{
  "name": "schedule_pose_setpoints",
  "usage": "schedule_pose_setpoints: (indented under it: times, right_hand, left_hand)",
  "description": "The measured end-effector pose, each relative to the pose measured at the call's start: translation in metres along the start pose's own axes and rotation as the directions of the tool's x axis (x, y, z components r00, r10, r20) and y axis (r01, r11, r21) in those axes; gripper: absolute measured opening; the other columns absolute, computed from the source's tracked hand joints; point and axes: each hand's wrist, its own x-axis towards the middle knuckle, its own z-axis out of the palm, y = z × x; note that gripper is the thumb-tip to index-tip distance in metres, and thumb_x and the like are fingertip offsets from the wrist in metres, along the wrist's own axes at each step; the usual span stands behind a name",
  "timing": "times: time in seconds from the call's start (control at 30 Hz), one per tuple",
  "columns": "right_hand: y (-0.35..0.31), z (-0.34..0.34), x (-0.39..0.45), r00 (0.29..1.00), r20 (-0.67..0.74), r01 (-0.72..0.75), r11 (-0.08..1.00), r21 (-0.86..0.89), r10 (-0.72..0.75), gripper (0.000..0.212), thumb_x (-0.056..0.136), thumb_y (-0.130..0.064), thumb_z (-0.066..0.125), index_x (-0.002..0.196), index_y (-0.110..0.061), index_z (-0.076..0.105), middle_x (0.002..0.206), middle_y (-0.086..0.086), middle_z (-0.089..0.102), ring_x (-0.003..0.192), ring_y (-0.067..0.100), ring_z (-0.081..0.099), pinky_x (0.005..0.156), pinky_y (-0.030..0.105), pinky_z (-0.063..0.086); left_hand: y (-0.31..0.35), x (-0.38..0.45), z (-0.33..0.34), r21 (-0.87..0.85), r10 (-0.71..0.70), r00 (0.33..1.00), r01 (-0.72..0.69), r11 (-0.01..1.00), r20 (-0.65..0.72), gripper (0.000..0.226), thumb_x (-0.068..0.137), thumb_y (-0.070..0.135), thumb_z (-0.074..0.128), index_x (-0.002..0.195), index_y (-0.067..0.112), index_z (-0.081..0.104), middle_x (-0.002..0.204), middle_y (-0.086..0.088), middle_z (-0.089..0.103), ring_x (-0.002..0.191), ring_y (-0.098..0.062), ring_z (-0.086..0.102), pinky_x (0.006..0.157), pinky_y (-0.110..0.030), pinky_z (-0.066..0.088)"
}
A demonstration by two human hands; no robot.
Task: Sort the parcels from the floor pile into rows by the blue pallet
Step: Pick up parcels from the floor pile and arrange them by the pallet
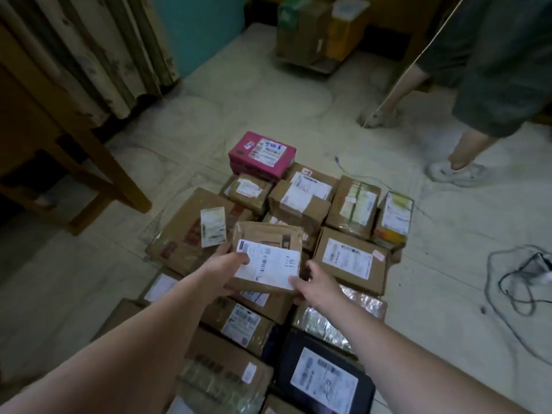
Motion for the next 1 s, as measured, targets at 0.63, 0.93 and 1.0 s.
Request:
schedule_pose_setpoints:
  times: [0.63,0.93,1.0]
  right_hand:
    - [0.047,0.023,0.062,0.987,-0.133,-0.099,0.990,-0.105,0.084,0.039,0.094,-0.028,0.063,0.129,-0.014,0.054,0.121,0.005,0.064,0.101,0.021,0.061,0.076,0.023,0.043]
    - [-0.020,0.001,0.035,0.936,-0.215,-0.331,0.907,-0.260,0.280,0.056,0.099,-0.040,0.045,0.142,-0.005,0.037,0.133,0.015,0.052,0.109,0.032,0.058,0.076,0.029,0.047]
    - [-0.071,-0.018,0.015,0.942,-0.220,-0.315,0.892,-0.324,0.253,0.064,0.098,-0.046,0.043,0.148,-0.008,0.031,0.144,0.017,0.045,0.121,0.036,0.054,0.084,0.032,0.049]
  left_hand:
    - [-0.006,0.080,0.042,0.358,0.056,0.990,-0.101,0.928,0.132,0.040,0.093,0.020,0.058,0.133,0.026,0.054,0.126,-0.007,0.063,0.107,-0.025,0.062,0.095,-0.035,0.051]
    - [0.041,0.017,0.000,0.498,0.142,0.987,-0.163,0.852,0.079,0.051,0.093,0.030,0.059,0.141,0.019,0.045,0.131,-0.008,0.056,0.105,-0.022,0.058,0.091,-0.029,0.046]
    - [0.077,-0.027,-0.031,0.558,0.195,0.980,-0.180,0.810,0.033,0.056,0.095,0.030,0.056,0.146,0.017,0.038,0.143,-0.012,0.047,0.126,-0.028,0.050,0.100,-0.030,0.042]
